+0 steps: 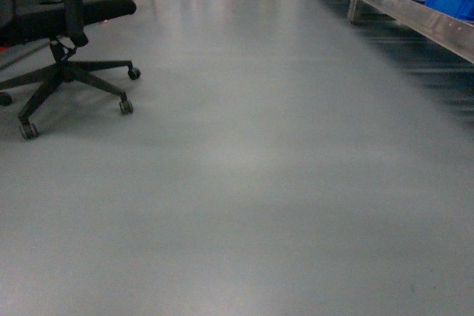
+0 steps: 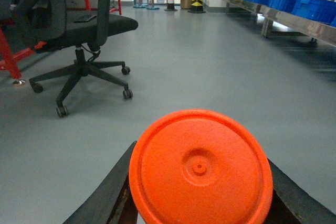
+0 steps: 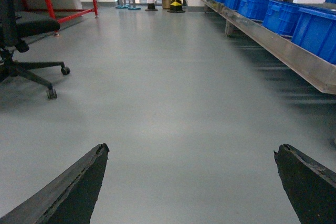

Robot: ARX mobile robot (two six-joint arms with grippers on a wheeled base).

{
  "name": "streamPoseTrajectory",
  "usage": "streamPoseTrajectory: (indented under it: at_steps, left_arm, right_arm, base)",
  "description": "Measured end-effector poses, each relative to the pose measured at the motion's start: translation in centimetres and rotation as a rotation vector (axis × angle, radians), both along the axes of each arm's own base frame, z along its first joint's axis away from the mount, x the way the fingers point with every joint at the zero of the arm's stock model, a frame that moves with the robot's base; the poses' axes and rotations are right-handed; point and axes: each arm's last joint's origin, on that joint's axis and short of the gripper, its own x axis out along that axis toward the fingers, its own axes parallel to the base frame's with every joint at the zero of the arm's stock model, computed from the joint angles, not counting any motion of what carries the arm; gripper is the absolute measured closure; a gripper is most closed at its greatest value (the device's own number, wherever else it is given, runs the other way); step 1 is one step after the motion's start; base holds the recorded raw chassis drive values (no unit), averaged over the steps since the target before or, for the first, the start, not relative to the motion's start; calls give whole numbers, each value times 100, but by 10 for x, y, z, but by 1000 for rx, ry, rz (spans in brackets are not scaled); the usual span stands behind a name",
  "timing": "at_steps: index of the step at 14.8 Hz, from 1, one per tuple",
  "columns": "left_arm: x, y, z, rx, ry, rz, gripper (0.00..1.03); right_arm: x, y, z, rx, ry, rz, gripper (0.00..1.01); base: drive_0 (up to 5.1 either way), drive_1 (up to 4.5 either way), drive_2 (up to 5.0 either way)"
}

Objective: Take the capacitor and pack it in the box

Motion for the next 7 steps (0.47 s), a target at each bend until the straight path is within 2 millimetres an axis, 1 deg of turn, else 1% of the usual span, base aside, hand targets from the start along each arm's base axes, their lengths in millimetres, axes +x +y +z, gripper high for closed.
streamPoseTrajectory:
  at_steps: [7]
  left_arm:
    - [0, 0, 0, 0, 1, -3, 58]
  right_arm:
    - [0, 0, 0, 0, 0, 0, 3]
  base:
    - [-495, 250, 250]
